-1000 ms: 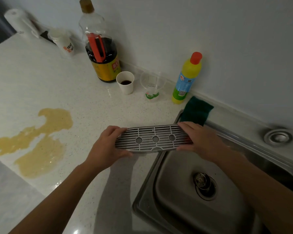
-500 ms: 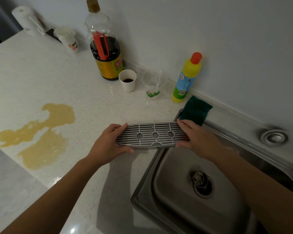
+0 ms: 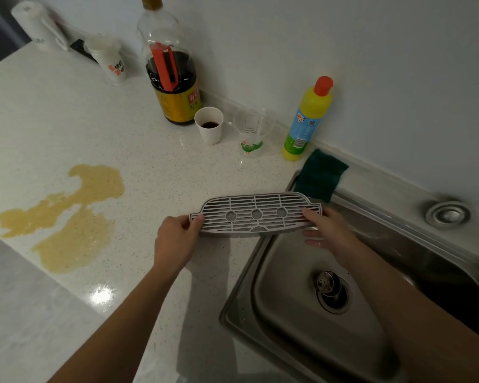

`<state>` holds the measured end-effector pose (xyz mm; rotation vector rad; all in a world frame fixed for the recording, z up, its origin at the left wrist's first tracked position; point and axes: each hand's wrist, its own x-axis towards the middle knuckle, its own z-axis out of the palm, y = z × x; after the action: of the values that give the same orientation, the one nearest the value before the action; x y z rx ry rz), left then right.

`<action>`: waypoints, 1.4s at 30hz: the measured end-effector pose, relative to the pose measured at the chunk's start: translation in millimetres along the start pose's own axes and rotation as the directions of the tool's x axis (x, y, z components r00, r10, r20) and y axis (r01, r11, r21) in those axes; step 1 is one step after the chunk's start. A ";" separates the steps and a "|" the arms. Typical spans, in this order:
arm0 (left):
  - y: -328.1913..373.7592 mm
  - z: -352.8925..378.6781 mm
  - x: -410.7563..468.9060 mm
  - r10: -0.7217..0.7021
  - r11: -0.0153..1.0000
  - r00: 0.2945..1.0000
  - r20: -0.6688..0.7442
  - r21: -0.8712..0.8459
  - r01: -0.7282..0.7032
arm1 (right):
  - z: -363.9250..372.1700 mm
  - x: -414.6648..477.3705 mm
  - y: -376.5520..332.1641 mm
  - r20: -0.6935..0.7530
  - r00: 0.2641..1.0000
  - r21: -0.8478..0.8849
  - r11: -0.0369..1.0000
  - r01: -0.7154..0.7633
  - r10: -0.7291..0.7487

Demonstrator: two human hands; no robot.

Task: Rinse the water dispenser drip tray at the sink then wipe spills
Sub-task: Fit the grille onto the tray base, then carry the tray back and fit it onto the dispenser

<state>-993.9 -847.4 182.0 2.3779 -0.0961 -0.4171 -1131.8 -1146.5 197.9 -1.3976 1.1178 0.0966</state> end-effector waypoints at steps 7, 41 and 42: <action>13.2 -8.6 -22.0 -0.025 0.954 1.000 0.002 -0.298 0.025 | 6.9 -34.6 3.7 -0.057 0.998 0.160 0.987 -0.003 0.013; -322.7 -320.9 -278.0 -0.656 0.350 0.704 -0.273 -0.936 -0.036 | 400.1 -281.8 48.6 0.600 0.778 0.007 0.973 0.230 -0.188; -338.9 -335.6 -276.6 -0.661 0.348 0.699 -0.273 -0.937 -0.037 | 423.0 -287.8 47.4 0.610 0.770 -0.003 0.971 0.237 -0.186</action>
<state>-1162.5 -329.1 265.2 1.2396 0.8021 0.1912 -1076.9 -639.6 262.2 -1.4100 0.4142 0.4052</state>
